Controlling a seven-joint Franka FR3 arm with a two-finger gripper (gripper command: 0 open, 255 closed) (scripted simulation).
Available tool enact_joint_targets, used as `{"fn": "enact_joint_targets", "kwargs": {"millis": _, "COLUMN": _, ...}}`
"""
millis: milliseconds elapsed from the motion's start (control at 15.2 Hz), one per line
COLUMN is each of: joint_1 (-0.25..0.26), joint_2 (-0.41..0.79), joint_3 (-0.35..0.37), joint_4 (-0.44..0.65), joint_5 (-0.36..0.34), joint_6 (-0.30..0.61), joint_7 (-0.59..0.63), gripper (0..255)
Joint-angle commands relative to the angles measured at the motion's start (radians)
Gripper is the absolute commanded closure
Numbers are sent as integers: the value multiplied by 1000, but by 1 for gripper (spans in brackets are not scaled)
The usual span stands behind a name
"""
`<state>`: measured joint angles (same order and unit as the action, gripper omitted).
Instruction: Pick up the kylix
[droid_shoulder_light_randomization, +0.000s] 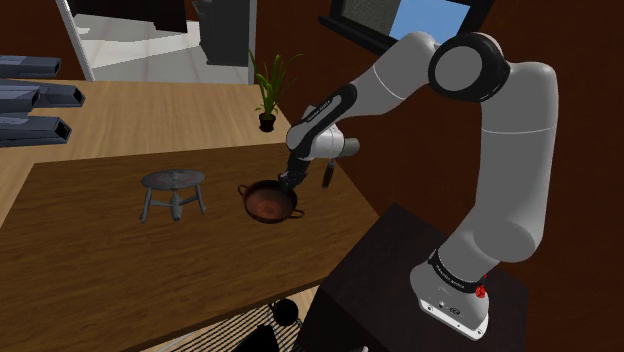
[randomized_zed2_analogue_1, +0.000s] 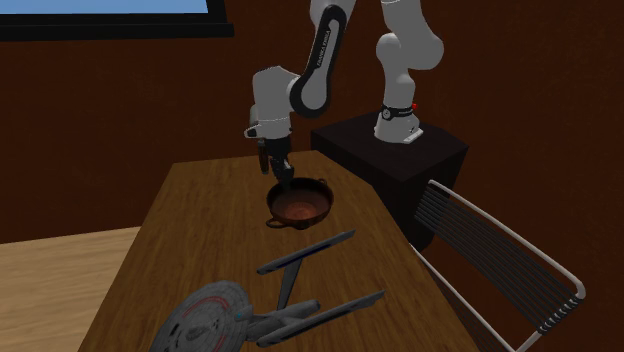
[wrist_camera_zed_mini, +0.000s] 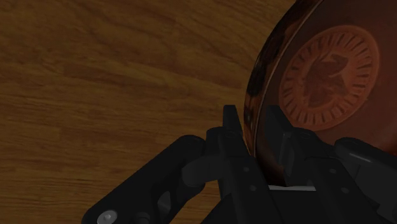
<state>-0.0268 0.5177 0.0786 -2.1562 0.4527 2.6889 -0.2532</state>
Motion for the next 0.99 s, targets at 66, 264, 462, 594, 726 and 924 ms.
{"fn": "enact_joint_targets", "kwargs": {"millis": 66, "joint_1": 0, "joint_2": 0, "joint_3": 0, "joint_4": 0, "joint_5": 0, "joint_6": 0, "joint_7": 0, "gripper": 255}}
{"fn": "enact_joint_targets", "kwargs": {"millis": 264, "joint_1": 3, "joint_2": -12, "joint_3": -2, "joint_4": -3, "joint_5": -3, "joint_6": -8, "joint_7": 5, "gripper": 255}}
{"fn": "enact_joint_targets", "kwargs": {"millis": 462, "joint_1": 8, "joint_2": -49, "joint_3": -11, "joint_4": -12, "joint_5": -14, "joint_6": -37, "joint_7": 20, "gripper": 255}}
{"fn": "enact_joint_targets", "kwargs": {"millis": 594, "joint_1": 11, "joint_2": -74, "joint_3": -16, "joint_4": -17, "joint_5": -22, "joint_6": -56, "joint_7": 31, "gripper": 255}}
{"fn": "enact_joint_targets", "kwargs": {"millis": 726, "joint_1": 15, "joint_2": -99, "joint_3": -21, "joint_4": -21, "joint_5": -30, "joint_6": -76, "joint_7": 41, "gripper": 255}}
{"fn": "enact_joint_targets", "kwargs": {"millis": 924, "joint_1": 19, "joint_2": -134, "joint_3": -28, "joint_4": -26, "joint_5": -43, "joint_6": -106, "joint_7": 57, "gripper": 255}}
